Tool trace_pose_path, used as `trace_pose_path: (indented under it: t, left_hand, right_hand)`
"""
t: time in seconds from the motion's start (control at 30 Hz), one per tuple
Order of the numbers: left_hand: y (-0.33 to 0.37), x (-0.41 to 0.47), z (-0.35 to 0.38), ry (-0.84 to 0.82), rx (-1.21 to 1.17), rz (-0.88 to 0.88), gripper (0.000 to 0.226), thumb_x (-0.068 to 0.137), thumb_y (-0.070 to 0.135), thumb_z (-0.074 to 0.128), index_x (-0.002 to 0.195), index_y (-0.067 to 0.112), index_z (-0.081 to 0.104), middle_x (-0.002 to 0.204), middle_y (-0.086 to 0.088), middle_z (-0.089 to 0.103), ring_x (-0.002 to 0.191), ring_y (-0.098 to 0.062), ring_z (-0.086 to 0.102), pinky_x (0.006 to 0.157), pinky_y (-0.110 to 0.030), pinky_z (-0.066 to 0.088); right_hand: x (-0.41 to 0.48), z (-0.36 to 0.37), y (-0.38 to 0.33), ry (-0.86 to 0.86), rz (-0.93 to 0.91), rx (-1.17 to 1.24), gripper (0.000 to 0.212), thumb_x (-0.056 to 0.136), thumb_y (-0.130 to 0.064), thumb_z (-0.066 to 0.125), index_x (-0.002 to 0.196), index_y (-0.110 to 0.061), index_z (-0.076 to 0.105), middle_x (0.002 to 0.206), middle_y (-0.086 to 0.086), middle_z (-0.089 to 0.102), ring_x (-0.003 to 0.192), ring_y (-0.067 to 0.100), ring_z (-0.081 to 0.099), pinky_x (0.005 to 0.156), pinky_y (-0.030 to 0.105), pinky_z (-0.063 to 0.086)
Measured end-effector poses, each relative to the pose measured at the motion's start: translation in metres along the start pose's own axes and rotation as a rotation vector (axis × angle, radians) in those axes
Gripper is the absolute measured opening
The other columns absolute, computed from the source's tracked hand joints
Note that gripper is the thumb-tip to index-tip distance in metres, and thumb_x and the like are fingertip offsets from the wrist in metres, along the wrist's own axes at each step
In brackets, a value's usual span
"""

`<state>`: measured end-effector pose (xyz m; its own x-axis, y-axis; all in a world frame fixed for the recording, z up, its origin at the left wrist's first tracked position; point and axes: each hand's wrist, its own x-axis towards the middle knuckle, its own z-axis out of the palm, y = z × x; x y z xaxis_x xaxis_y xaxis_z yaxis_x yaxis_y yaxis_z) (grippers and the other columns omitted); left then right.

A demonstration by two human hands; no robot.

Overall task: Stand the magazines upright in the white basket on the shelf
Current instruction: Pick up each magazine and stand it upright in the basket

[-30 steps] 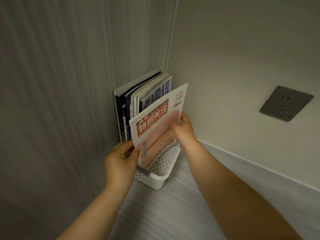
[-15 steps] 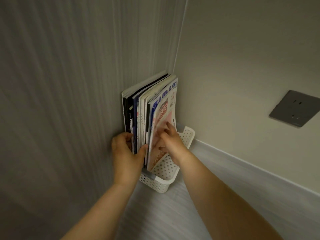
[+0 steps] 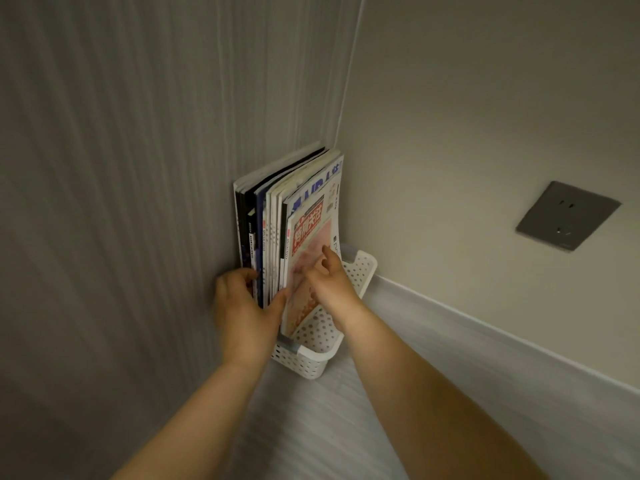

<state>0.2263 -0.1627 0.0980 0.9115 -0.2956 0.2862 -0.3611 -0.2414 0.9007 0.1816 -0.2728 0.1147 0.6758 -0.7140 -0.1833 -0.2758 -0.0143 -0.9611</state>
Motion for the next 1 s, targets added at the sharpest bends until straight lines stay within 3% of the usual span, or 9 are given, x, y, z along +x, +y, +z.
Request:
trace_pose_path:
  t: [0.13, 0.23, 0.33, 0.43, 0.53, 0.7, 0.83, 0.93, 1.0]
  left_hand:
    - [0.004, -0.020, -0.008, -0.018, 0.096, 0.125, 0.031, 0.071, 0.009, 0.072, 0.095, -0.004, 0.057, 0.099, -0.025, 0.056, 0.091, -0.038, 0.054, 0.083, -0.045, 0.044]
    - [0.010, -0.049, -0.013, -0.120, 0.044, 0.148, 0.017, 0.076, 0.005, 0.065, 0.091, 0.000, 0.060, 0.090, -0.015, 0.059, 0.084, -0.026, 0.054, 0.070, -0.030, 0.042]
    - [0.021, -0.083, -0.011, -0.264, -0.011, 0.135, 0.004, 0.080, 0.009, 0.061, 0.080, 0.012, 0.062, 0.077, -0.002, 0.062, 0.075, -0.017, 0.054, 0.067, -0.026, 0.038]
    - [0.035, -0.121, -0.006, -0.369, -0.036, 0.136, 0.028, 0.081, 0.011, 0.060, 0.063, 0.031, 0.052, 0.066, 0.015, 0.056, 0.065, -0.007, 0.052, 0.064, -0.025, 0.035]
    - [0.051, -0.168, 0.007, -0.526, -0.001, 0.144, 0.036, 0.081, 0.012, 0.061, 0.058, 0.037, 0.048, 0.065, 0.014, 0.056, 0.067, -0.011, 0.053, 0.066, -0.026, 0.036]
    - [0.087, -0.258, 0.041, -0.822, 0.023, 0.173, 0.035, 0.082, 0.011, 0.060, 0.060, 0.036, 0.050, 0.069, 0.009, 0.059, 0.073, -0.016, 0.057, 0.069, -0.023, 0.036]
    - [0.107, -0.334, 0.073, -1.049, 0.113, 0.253, 0.031, 0.082, 0.014, 0.058, 0.064, 0.038, 0.049, 0.078, 0.005, 0.063, 0.078, -0.015, 0.059, 0.067, -0.018, 0.036]
    - [0.111, -0.390, 0.097, -1.208, 0.190, 0.286, 0.012, 0.084, 0.015, 0.056, 0.088, 0.024, 0.062, 0.099, -0.003, 0.068, 0.091, -0.015, 0.061, 0.072, -0.014, 0.036]
    - [0.112, -0.424, 0.114, -1.278, 0.234, 0.318, 0.023, 0.085, 0.017, 0.054, 0.107, 0.017, 0.059, 0.115, -0.005, 0.062, 0.103, -0.014, 0.057, 0.076, -0.011, 0.034]
  right_hand:
    - [-0.023, -0.017, 0.003, 0.026, -0.001, -0.036, 0.053, 0.091, -0.024, 0.046, 0.139, -0.020, 0.026, 0.144, 0.006, 0.037, 0.119, 0.018, 0.044, 0.090, 0.028, 0.038]
    - [-0.043, -0.036, 0.010, 0.084, 0.012, -0.035, 0.046, 0.090, -0.024, 0.048, 0.134, -0.015, 0.036, 0.139, 0.007, 0.044, 0.121, 0.022, 0.047, 0.091, 0.030, 0.040]
    - [-0.071, -0.062, 0.020, 0.178, -0.004, -0.023, 0.034, 0.090, -0.019, 0.049, 0.123, -0.011, 0.049, 0.129, 0.009, 0.054, 0.103, 0.018, 0.052, 0.084, 0.027, 0.043]
    - [-0.109, -0.099, 0.037, 0.272, -0.025, -0.080, 0.029, 0.089, -0.015, 0.048, 0.116, -0.012, 0.055, 0.123, 0.008, 0.057, 0.093, 0.013, 0.050, 0.078, 0.021, 0.040]
    - [-0.159, -0.147, 0.066, 0.354, -0.017, -0.167, 0.027, 0.088, -0.012, 0.049, 0.114, -0.011, 0.057, 0.122, 0.009, 0.058, 0.098, 0.015, 0.054, 0.079, 0.014, 0.036]
    - [-0.261, -0.259, 0.134, 0.543, 0.126, -0.423, 0.030, 0.090, -0.013, 0.048, 0.118, -0.010, 0.055, 0.131, 0.009, 0.053, 0.121, 0.024, 0.047, 0.100, 0.027, 0.035]
    - [-0.358, -0.348, 0.194, 0.772, 0.314, -0.730, 0.038, 0.091, -0.023, 0.045, 0.127, -0.014, 0.046, 0.138, 0.008, 0.045, 0.128, 0.024, 0.039, 0.106, 0.029, 0.026]
    - [-0.427, -0.390, 0.238, 0.837, 0.490, -0.832, 0.054, 0.091, -0.035, 0.042, 0.139, -0.017, 0.024, 0.147, 0.008, 0.029, 0.135, 0.027, 0.027, 0.112, 0.039, 0.022]
    - [-0.464, -0.406, 0.267, 0.810, 0.615, -0.904, 0.064, 0.090, -0.044, 0.038, 0.142, -0.019, 0.010, 0.152, 0.007, 0.018, 0.139, 0.027, 0.019, 0.115, 0.040, 0.017]
